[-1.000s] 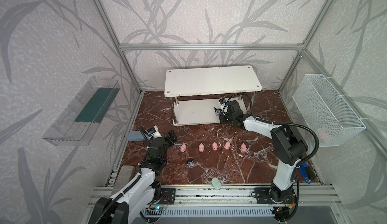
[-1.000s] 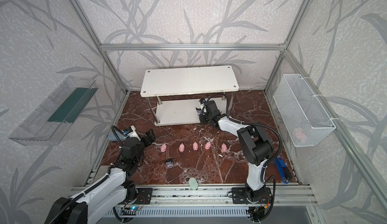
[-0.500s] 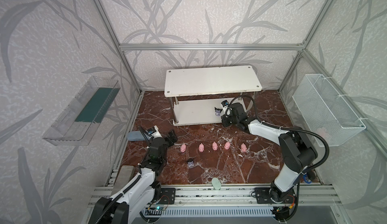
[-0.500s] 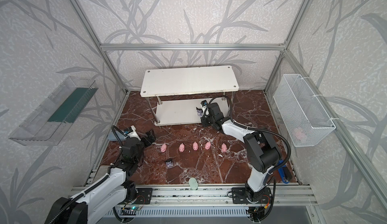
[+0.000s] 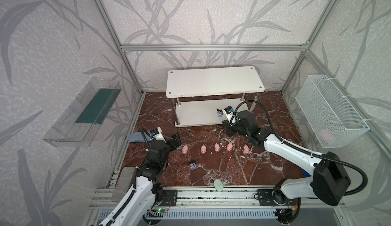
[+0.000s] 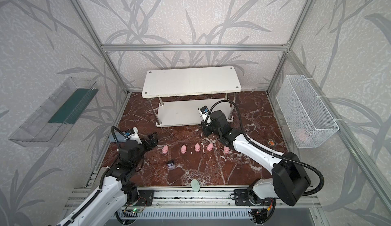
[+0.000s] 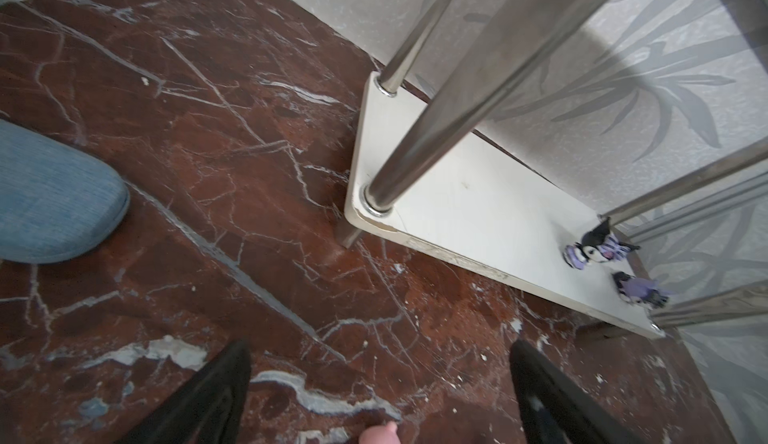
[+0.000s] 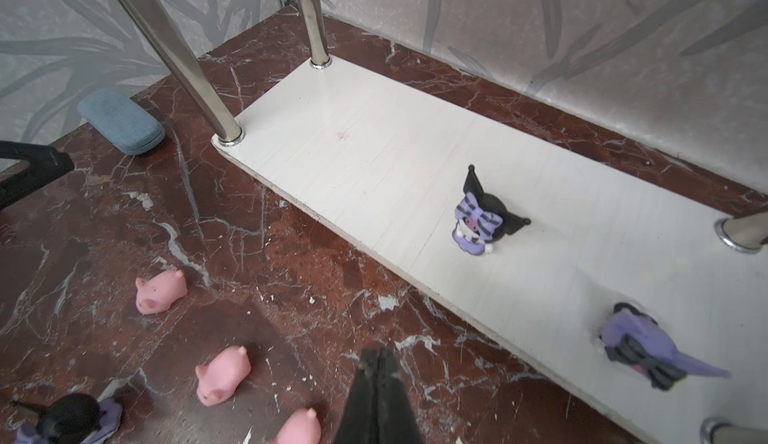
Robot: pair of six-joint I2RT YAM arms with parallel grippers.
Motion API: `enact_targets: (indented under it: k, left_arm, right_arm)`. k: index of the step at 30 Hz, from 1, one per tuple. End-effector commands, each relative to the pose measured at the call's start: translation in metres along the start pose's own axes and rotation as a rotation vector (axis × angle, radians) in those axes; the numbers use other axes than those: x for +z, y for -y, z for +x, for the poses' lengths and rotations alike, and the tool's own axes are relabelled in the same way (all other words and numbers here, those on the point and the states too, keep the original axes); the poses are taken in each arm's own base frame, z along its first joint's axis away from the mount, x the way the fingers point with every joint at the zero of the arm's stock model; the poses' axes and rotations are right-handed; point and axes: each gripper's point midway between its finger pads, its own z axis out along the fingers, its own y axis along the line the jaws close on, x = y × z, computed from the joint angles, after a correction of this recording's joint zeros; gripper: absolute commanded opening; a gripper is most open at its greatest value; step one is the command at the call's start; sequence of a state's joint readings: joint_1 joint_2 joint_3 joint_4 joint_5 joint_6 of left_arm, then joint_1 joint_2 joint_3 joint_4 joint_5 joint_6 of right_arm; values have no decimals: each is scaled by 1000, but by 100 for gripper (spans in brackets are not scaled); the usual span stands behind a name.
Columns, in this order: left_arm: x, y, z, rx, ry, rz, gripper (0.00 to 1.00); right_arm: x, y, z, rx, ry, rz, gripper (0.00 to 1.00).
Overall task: Place and organize the plastic toys onto the shelf
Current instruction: 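Draw the right gripper back while the left gripper reaches toward the black figure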
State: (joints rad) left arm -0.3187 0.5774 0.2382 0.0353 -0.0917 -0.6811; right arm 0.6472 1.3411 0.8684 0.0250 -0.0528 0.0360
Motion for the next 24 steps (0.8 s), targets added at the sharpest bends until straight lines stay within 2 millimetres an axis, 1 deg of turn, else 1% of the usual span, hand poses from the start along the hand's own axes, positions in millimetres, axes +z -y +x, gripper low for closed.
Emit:
enact_targets:
  k: [1,6,12,15,20,23,24]
  left_arm:
    - [-13,2,18,-13,-86,-23,95]
    - [-31,10,45,92,-210,-68,95]
    - [-61,15,70,167,-340,-120,95]
    - [-73,19,79,194,-373,-144,95]
    - [-78,35,101,272,-407,-181,96]
    - [-80,45,111,331,-418,-208,96]
    - [-80,46,114,340,-423,-224,96]
  right_arm:
    - [-9,-4,17,45,-24,-6,9]
    - [-10,-10,35,74,-40,-28,18]
    - [-10,-18,45,100,-27,-76,28]
    - [-13,-19,50,96,-16,-82,29]
    - [-17,-20,55,90,6,-95,31]
    - [-17,-20,56,91,22,-98,31]
    - [-17,-20,55,96,25,-97,31]
